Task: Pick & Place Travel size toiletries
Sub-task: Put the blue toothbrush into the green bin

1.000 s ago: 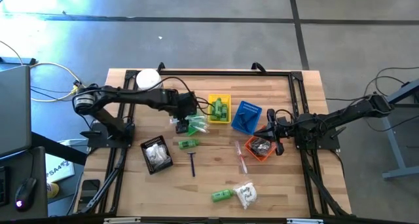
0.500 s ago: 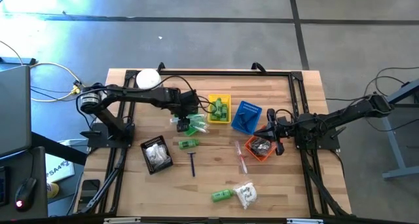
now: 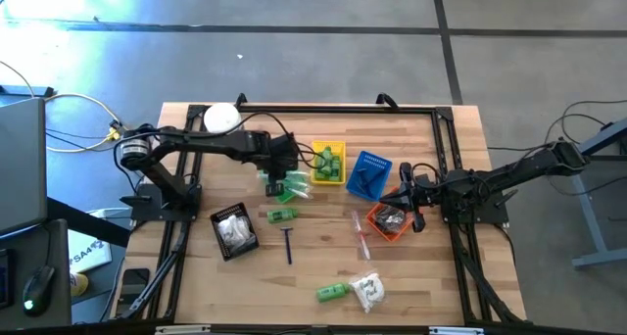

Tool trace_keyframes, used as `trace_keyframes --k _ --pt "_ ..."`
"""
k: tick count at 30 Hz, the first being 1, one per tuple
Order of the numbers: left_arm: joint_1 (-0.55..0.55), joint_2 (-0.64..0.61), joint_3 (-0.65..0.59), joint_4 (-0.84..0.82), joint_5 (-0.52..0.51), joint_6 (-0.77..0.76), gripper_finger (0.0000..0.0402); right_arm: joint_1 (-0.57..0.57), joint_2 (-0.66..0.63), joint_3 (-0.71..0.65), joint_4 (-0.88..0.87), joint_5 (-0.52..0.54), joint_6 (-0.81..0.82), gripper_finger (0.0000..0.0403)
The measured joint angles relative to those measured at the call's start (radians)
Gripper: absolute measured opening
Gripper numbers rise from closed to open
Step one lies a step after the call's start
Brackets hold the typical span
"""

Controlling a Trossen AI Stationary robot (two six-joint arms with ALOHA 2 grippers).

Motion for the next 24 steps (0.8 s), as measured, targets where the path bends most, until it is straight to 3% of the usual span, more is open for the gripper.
trace_keyframes --k 4,8,17,24 --pt "0.000 -0.019 0.000 0.029 -0.003 0.052 0.0028 0.000 0.000 0.000 0.000 -0.002 0.000 0.0002" --pt "-0.001 -0.063 0.000 0.080 0.014 0.121 0.0012 0.000 0.000 0.000 -0.001 -0.003 0.000 0.0002" --pt "-0.001 -0.098 -0.019 0.200 0.355 0.343 0.0008 0.000 0.000 0.000 -0.007 -0.008 0.000 0.0002" --pt "0.025 -0.098 -0.149 0.288 0.334 0.409 0.0008 0.000 0.000 0.000 -0.013 -0.021 0.008 0.0002"
